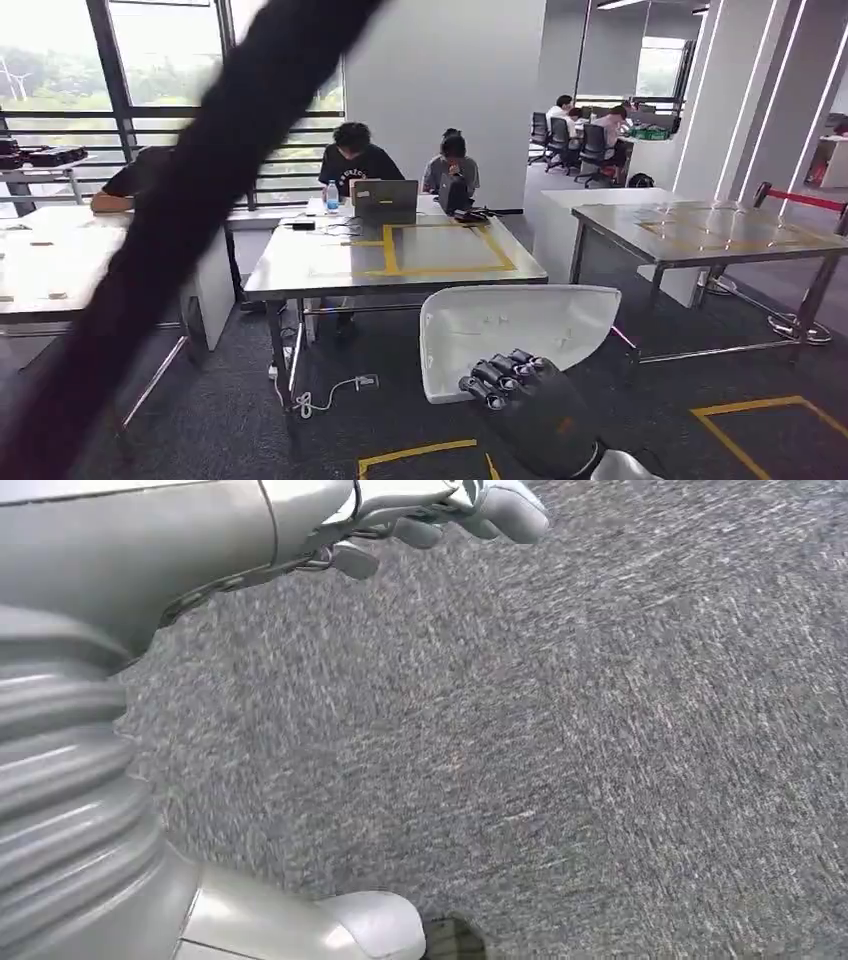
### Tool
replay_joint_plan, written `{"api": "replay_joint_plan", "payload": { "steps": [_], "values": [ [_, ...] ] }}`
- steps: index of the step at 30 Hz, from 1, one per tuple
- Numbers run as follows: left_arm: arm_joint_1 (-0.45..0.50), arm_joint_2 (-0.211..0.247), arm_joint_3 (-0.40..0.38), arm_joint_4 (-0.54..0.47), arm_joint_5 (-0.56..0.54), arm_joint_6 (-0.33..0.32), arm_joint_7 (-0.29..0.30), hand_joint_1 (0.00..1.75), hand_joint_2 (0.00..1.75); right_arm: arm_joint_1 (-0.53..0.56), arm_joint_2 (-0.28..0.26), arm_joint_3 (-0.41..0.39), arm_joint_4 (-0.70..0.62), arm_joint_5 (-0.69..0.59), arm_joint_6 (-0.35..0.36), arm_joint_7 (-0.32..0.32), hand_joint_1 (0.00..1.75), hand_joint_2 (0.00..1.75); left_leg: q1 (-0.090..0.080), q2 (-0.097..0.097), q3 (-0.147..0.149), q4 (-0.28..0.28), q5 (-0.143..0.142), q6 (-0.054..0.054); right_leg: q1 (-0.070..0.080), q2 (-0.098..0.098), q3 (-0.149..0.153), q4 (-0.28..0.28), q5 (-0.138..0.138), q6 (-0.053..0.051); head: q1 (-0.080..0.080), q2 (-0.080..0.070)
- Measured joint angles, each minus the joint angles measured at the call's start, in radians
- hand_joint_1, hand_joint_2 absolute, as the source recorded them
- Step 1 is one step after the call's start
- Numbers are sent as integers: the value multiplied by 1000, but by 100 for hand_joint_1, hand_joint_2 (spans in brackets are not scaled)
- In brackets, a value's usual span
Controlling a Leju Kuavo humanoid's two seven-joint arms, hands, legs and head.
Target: Take the parts from the cabinet and place them on the table.
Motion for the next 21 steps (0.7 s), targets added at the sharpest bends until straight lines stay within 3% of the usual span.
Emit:
{"api": "replay_joint_plan", "payload": {
  "steps": [2, 3, 4, 6, 8, 9, 12, 13, 14, 15, 17, 19, 21],
  "values": [
    [0, -1, 0, 0, 0, 0, 0, 0, 175, -3, 0, 0, 0, 0, 0, 0, 161, 175, 4, -3, -1, 12, -8, -15, -5, 0, 93, -189, 83, 1, 0, 0],
    [0, 2, 0, -1, 0, 0, -1, 0, 175, -3, 0, -1, 1, 0, 0, 0, 161, 175, 0, -5, -5, 16, -12, -25, 1, 5, 98, -202, 61, -1, 0, 0],
    [0, 2, 0, -2, 0, 0, -1, 0, 175, -2, 0, -1, 1, 0, 0, 0, 161, 175, 0, -6, -5, 17, -13, -32, 2, 8, 95, -206, 67, -13, 0, 0],
    [1, 2, 0, -2, 0, 0, -1, 0, 175, -2, -1, -3, 1, 0, 0, 0, 161, 175, 1, -6, -2, 8, -9, -46, 8, 8, 91, -202, 64, -26, -3, 0],
    [0, 2, 0, -1, 0, -1, -1, 0, 175, -3, 1, -3, 1, 0, 0, 0, 161, 175, 6, -5, -5, 15, -15, -58, 0, 6, 104, -213, 72, -45, -3, 0],
    [0, 1, 0, -1, 0, -2, -2, 0, 175, -4, 1, -3, 1, 0, 0, 0, 161, 175, 5, -1, -18, 47, -37, -60, 0, 5, 107, -213, 72, -52, -4, 0],
    [1, 2, 0, -1, 0, -3, 1, 0, 175, 1, 2, -3, 1, 1, 0, 0, 161, 175, 4, 0, -128, 265, -130, -65, 5, 3, 108, -213, 68, -62, -5, 0],
    [2, 2, 0, -1, 0, -3, 1, 0, 175, 4, 2, -3, 1, 1, 1, 0, 161, 175, 4, 0, -153, 306, -134, -66, 7, 3, 108, -212, 66, -63, -5, 0],
    [2, 2, 0, -1, 0, -3, 1, 0, 175, 5, 2, -3, 1, 1, 1, 0, 161, 175, 4, 0, -155, 300, -114, -64, 8, 4, 110, -211, 65, -64, -5, 0],
    [2, 2, 0, -1, 0, -3, 1, 0, 175, 5, 2, -3, 1, 1, 1, 0, 161, 175, 4, 0, -134, 249, -75, -62, 8, 4, 112, -210, 62, -63, -5, 0],
    [1, 2, 0, -1, 0, -3, 2, 0, 175, 5, 2, -3, 1, 1, 1, 0, 161, 175, 4, 2, -53, 77, 15, -53, 8, 4, 120, -206, 53, -58, -5, 0],
    [-1, 2, 0, -1, 0, -6, 4, 0, 175, 3, 2, -3, 1, 1, 2, 0, 161, 175, -4, 4, -20, 18, -1, -45, 15, 6, 116, -198, 45, -44, -5, 0],
    [0, 2, 0, -1, 0, -8, 5, 0, 175, 3, 2, -3, 1, 2, 4, 0, 161, 175, -6, 2, -24, 24, -4, -35, 14, 6, 119, -206, 46, -34, -5, 0]
  ]
}}
